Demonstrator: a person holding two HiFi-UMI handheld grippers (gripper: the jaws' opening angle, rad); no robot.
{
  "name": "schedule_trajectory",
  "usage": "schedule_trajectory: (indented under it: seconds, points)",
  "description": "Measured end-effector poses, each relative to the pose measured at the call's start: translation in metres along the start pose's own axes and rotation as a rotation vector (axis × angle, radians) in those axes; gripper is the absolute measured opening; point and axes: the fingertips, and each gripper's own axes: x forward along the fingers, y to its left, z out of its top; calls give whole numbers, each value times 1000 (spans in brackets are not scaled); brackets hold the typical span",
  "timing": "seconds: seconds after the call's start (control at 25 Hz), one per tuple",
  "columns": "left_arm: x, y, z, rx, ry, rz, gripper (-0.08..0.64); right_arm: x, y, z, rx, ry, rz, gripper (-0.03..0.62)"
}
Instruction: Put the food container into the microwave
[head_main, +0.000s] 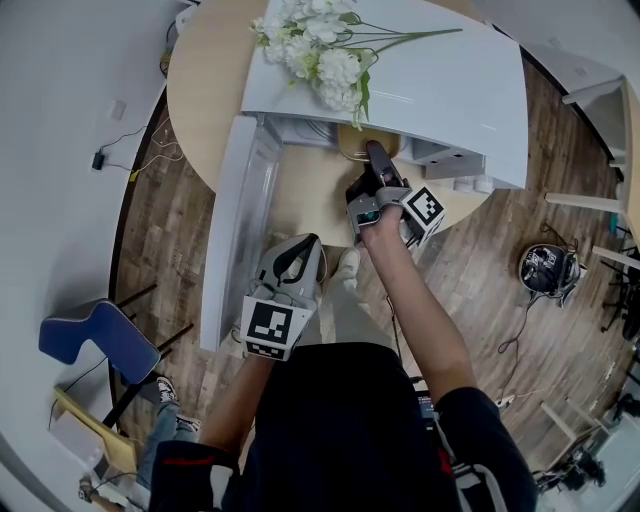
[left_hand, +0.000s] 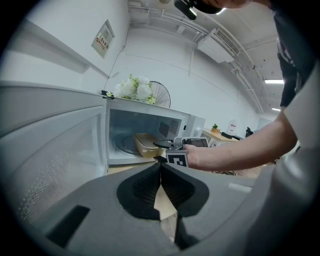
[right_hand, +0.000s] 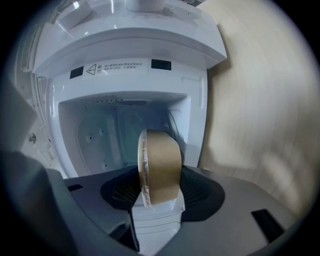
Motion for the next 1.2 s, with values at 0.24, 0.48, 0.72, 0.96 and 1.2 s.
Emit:
schedule_trajectory:
  seconds: [0.24, 0.48, 0.72, 0.96, 1.2]
  points:
    - [1, 2, 2, 2, -3, 0, 18, 3, 2, -1, 9, 8, 20, 213]
    - [1, 1, -1, 10, 3, -5, 18, -4, 4, -3, 4, 28, 27, 250]
    - [2, 0, -3, 11, 6, -11, 18, -17, 1, -3, 10, 35, 37, 259]
    - [5, -3, -1, 15, 4, -27, 17, -41, -1, -7, 5, 35, 45, 258]
    - [10, -7, -1, 27, 6, -41, 18, -56, 2, -9, -201, 86, 5, 169]
